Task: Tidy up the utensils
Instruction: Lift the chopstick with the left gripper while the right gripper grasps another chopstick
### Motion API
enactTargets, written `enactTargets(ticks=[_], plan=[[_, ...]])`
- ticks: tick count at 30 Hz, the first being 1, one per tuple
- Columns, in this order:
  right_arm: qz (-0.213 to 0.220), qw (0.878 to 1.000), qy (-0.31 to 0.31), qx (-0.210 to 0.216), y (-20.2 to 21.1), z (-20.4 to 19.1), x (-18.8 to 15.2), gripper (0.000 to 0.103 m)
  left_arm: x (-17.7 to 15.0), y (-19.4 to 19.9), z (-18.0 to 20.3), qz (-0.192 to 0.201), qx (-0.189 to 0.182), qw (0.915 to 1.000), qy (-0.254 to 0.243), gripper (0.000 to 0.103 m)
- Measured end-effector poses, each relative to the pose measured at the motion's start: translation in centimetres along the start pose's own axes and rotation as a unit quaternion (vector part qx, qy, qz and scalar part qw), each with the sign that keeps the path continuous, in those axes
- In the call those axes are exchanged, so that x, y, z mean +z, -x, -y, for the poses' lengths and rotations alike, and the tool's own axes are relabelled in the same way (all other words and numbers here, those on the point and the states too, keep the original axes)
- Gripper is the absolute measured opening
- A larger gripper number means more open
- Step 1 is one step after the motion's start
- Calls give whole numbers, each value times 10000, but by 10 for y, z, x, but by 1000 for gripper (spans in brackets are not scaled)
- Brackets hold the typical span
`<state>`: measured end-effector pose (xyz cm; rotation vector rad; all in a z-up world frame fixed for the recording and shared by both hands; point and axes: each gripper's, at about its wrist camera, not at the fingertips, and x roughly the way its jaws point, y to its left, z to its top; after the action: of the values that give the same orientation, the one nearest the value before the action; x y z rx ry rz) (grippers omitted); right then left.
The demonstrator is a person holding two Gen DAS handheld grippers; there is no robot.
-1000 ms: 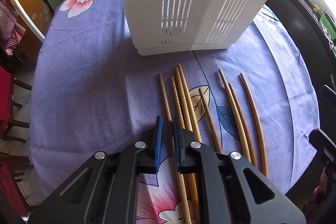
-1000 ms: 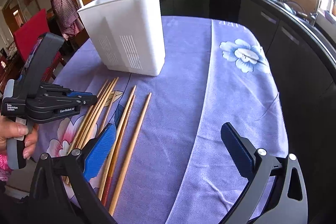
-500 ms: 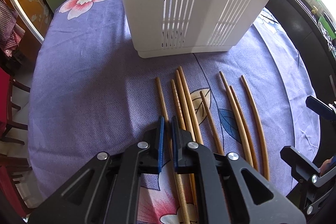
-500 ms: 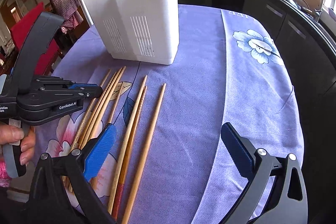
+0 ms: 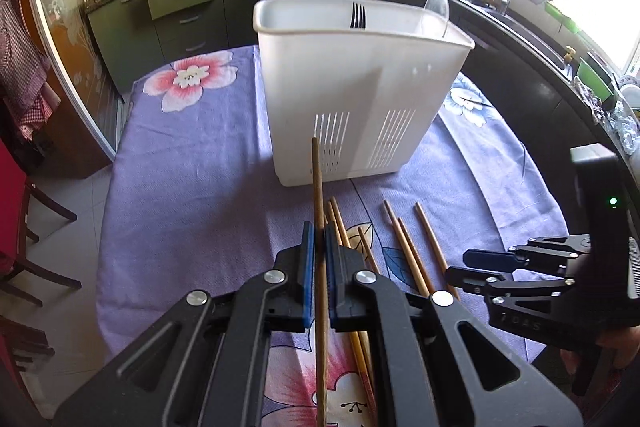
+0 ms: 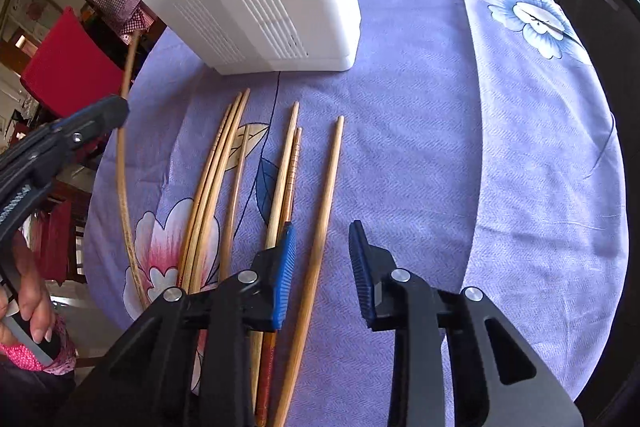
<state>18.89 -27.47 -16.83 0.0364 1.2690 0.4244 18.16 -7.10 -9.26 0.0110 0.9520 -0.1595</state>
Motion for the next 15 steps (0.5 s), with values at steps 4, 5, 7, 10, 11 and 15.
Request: enactTargets(ticks=[4,5,7,10,11,15], plan=[[-13,9998,65,-194,-3,-8,6,23,0,13,2,158,-52,9998,-61,5],[-29,9997,85,-235,-4,-11,7,22,-1,14,2,181,-63,9998,-73,6],[-62,9993,130,-332,-6,-15,8,21,-2,18,1,227,-83,9997,-93,6],[-120,9984,146,-530,-12,-18,13,17,-4,22,-2,281,-115,9995,-82,6],[-141,9982,155,-555,-14,-19,15,17,-4,24,-3,301,-118,9994,-84,6],[-213,9971,209,-699,-23,-25,20,17,-6,30,-4,381,-114,9991,-121,6]])
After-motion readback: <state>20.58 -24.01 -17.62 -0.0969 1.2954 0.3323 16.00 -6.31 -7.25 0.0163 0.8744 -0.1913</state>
